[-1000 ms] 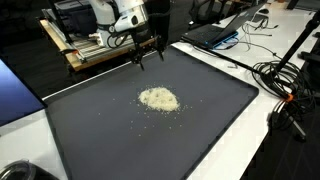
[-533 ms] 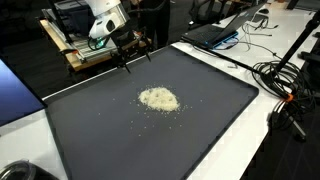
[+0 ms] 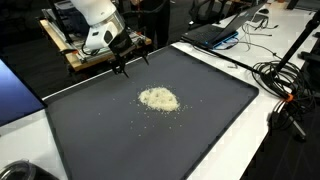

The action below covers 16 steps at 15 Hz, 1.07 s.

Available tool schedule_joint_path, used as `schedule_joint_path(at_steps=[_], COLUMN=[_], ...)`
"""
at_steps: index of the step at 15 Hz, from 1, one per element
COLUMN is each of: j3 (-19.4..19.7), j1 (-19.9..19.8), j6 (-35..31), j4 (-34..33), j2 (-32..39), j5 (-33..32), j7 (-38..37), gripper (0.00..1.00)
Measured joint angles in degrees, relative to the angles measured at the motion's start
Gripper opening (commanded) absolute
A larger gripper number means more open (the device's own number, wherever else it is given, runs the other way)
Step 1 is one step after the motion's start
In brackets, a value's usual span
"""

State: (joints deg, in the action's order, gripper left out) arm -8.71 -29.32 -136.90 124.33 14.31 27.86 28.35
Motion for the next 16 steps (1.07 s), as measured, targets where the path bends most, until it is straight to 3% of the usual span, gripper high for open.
schedule_joint_path(at_steps=[5, 11, 16], j3=[5.63, 6.90, 6.66], j1=[7.32, 9.40, 11.10], j6=[3.36, 7.47, 9.44], j4=[-8.72, -19.55, -26.83], j2=[6.08, 13.39, 17.18], j5=[-3.11, -11.48, -17.51], j7=[0.42, 4.07, 11.61], gripper=[1.00, 1.00, 1.00])
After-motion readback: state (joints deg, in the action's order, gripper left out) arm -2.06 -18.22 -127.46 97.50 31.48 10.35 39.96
